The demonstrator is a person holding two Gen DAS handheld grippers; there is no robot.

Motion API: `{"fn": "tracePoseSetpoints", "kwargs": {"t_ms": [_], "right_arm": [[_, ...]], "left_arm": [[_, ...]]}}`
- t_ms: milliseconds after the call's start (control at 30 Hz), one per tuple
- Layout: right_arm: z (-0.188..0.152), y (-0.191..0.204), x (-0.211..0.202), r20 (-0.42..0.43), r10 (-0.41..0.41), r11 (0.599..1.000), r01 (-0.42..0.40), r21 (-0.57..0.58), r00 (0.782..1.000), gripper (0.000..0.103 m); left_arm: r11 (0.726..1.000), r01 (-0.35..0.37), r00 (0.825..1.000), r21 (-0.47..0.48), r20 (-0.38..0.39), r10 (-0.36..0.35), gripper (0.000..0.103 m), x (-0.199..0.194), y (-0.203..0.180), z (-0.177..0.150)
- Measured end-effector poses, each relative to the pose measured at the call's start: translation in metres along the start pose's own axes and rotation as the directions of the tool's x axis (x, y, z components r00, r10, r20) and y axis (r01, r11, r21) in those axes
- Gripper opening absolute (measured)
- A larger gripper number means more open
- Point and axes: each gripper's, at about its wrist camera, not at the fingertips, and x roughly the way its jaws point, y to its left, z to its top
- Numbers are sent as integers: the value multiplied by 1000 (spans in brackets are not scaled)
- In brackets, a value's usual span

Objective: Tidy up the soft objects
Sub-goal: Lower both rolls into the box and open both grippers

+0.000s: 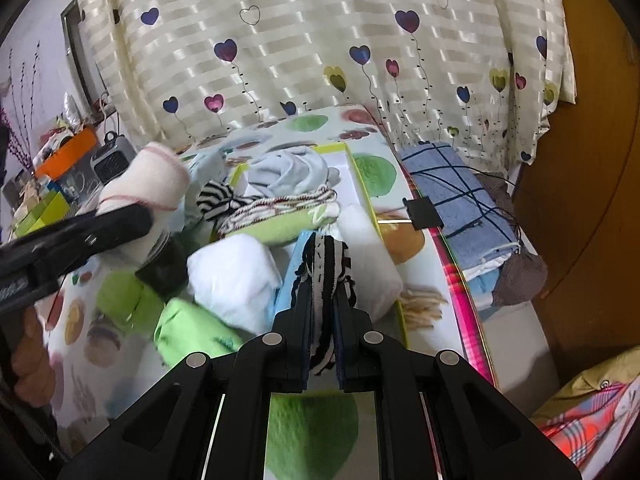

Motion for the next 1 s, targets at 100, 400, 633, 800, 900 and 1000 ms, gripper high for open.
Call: {"fn": "tracePoseSetpoints", "kwargs": {"t_ms": [100,400,633,800,900,1000], "right_arm": [[-3,-7,8,-32,-8,1000,9,16,999,10],[-1,-4,-10,51,9,1000,-9,-7,999,51],[1,-7,-13,67,10,1000,-10,0,998,51],[3,-6,-15,69,12,1000,-12,-6,998,51],[3,-6,-17,77,9,1000,-8,-6,997,51],[3,-5,-20,82,5,1000,-5,-2,997,51]], "left_arm": [[1000,13,1000,16,-11,-13,42,8,-7,2],[997,65,997,29,-44,-64,43,36,-15,8],[994,100,994,40,-55,-97,44,53,-17,11],[995,98,993,35,-64,-95,46,57,-14,12],[994,102,995,38,-26,-101,49,43,-12,15],[995,89,996,46,-5,-89,50,32,-12,16]]}}
